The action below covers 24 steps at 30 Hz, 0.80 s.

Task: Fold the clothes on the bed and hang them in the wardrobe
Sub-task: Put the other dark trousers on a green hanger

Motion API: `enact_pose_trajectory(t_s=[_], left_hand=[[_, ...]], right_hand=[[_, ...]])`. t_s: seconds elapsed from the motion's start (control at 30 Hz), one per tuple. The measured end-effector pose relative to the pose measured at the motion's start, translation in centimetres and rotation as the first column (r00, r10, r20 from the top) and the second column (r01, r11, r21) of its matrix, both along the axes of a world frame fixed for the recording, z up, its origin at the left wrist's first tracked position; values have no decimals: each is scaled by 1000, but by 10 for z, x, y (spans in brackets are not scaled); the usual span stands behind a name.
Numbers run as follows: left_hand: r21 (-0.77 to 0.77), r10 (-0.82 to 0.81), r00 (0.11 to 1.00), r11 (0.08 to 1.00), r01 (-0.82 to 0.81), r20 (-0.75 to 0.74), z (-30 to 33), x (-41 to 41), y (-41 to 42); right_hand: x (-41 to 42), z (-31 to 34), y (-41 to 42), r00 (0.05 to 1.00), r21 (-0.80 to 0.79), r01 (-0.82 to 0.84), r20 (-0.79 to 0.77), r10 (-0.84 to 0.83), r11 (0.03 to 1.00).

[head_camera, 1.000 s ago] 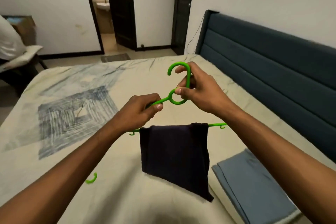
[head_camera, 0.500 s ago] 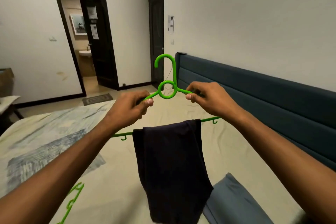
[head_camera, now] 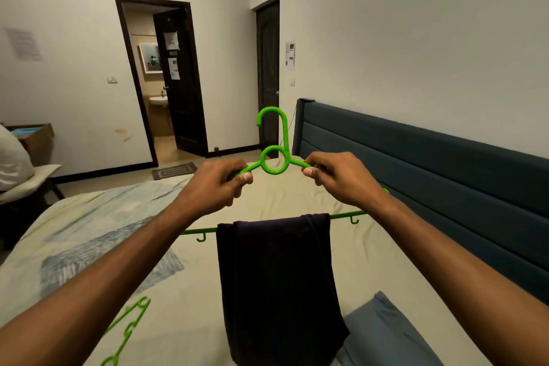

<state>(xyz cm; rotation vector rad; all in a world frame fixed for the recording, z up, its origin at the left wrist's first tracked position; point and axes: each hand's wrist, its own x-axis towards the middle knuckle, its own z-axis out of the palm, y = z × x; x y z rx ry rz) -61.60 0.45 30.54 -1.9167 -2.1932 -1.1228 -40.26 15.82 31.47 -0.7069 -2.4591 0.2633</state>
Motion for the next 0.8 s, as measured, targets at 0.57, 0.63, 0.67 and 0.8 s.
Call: enact_pose_trajectory(t_s=[0.57,0.63,0.67,0.8], left_hand=[[-144,33,999,989,-27,42,-46,1,2],[-160,34,998,987,-25,49,-49,-1,2],[-167,35,998,986,-25,57,-52,-2,2],[-200,50,996,979,-34,75,-58,-8,3]], right_hand=[[3,-56,-10,998,-134,10,-52,-17,991],[1,-60,-10,999,-137,13,-44,-19,990],[0,-62,-10,999,-141,12,-37,-18,990],[-5,-67,-10,1000,-147,12,-23,-16,989]])
